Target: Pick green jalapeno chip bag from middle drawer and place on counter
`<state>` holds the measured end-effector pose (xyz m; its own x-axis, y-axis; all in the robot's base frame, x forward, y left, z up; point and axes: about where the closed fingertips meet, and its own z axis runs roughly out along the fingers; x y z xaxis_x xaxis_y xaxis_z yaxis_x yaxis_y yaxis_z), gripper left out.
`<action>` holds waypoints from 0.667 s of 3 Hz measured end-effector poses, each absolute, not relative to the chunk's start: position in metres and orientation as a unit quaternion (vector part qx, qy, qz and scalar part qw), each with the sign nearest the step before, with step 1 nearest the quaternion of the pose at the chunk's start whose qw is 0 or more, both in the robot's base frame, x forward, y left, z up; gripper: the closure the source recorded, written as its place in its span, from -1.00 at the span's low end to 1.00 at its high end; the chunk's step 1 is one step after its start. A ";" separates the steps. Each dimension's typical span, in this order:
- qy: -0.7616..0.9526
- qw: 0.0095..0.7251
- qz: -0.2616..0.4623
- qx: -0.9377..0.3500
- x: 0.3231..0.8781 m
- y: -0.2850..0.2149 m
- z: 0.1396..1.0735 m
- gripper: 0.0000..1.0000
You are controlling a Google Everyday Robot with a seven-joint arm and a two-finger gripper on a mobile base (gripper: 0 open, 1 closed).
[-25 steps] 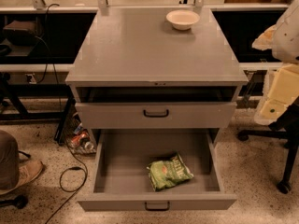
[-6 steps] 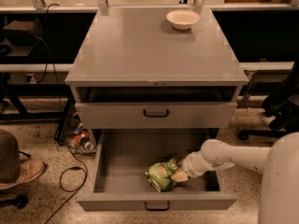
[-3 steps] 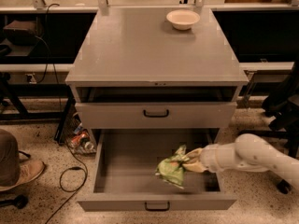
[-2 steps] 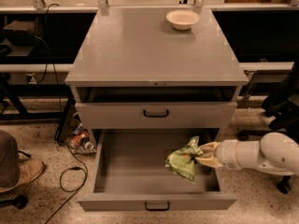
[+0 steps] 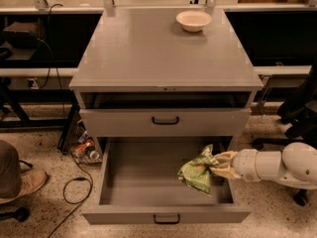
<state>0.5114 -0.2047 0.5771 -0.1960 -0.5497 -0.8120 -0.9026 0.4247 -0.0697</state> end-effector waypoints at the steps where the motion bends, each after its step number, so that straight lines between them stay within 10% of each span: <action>1: 0.740 0.443 0.171 -0.477 0.493 -0.221 0.651 1.00; 2: 0.735 0.468 0.094 -0.481 0.480 -0.239 0.739 1.00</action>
Offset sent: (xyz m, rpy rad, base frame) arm -0.0477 -0.0598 0.2652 -0.2172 -0.3585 -0.2125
